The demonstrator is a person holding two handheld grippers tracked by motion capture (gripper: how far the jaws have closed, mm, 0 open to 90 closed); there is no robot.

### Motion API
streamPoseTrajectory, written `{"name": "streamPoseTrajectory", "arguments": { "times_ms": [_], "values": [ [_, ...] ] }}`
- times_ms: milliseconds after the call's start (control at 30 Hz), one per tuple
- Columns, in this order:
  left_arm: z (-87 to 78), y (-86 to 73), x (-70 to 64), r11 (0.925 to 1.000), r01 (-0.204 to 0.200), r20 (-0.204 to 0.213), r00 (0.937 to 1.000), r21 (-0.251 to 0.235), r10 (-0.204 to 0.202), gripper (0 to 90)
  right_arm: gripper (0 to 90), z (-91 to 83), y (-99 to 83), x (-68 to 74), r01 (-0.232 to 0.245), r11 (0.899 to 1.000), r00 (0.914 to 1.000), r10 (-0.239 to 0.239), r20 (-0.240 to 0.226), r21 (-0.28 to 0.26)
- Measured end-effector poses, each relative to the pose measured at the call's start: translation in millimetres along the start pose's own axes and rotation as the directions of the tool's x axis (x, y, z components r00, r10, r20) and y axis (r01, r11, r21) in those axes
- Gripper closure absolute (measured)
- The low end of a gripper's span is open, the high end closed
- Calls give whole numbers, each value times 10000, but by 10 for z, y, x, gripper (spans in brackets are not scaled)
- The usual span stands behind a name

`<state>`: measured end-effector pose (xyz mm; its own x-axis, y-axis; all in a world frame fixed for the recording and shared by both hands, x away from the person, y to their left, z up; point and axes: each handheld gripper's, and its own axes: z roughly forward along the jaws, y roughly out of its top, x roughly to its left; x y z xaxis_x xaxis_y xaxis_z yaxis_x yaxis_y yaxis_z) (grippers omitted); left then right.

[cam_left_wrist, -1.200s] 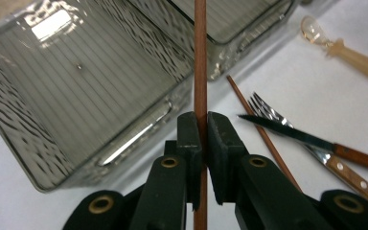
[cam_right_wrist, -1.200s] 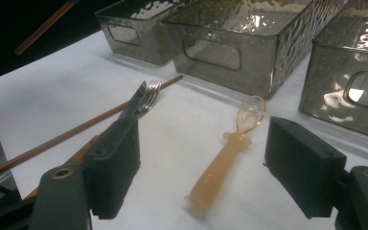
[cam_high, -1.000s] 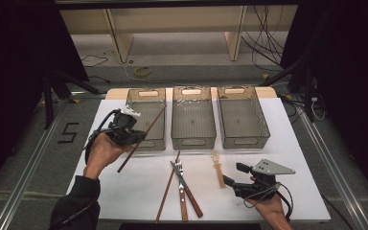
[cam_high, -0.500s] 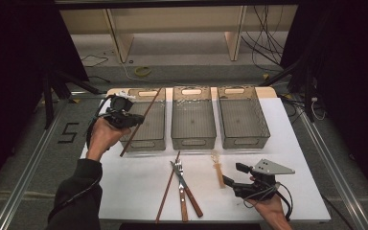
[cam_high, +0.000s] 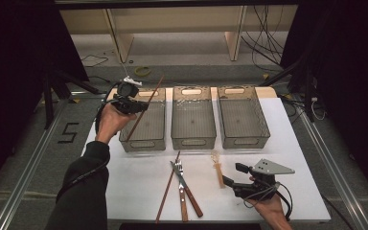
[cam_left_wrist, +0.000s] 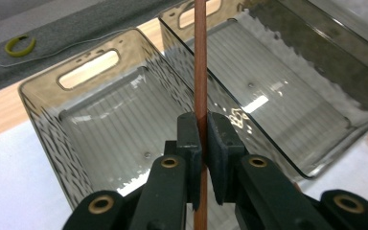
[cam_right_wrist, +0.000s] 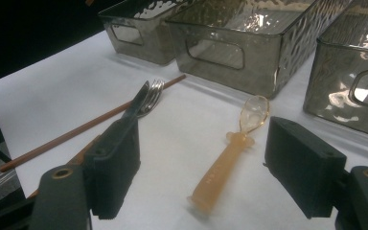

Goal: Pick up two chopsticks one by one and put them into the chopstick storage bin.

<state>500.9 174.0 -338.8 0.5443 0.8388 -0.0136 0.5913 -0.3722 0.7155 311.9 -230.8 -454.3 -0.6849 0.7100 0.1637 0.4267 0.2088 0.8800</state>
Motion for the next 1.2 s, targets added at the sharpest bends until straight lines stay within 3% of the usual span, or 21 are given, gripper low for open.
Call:
{"name": "streamPoseTrajectory", "arguments": {
  "times_ms": [233,567,833,1200],
  "values": [
    [68,60,111,9995,133,-219,9997,-298,-139,837,286,4,-2,-4,0,10000,10000,0,-42,9],
    [219,-83,266,9965,565,-457,9972,-614,-594,836,286,10,-2,4,-34,10000,10000,35,-80,39],
    [342,-244,310,9964,686,-574,9958,-503,-714,836,286,7,-2,4,-46,10000,10000,46,-83,26],
    [532,-409,332,9958,907,-775,9930,125,-895,834,286,13,-4,4,-59,10000,9999,60,-119,59]
  ]
}}
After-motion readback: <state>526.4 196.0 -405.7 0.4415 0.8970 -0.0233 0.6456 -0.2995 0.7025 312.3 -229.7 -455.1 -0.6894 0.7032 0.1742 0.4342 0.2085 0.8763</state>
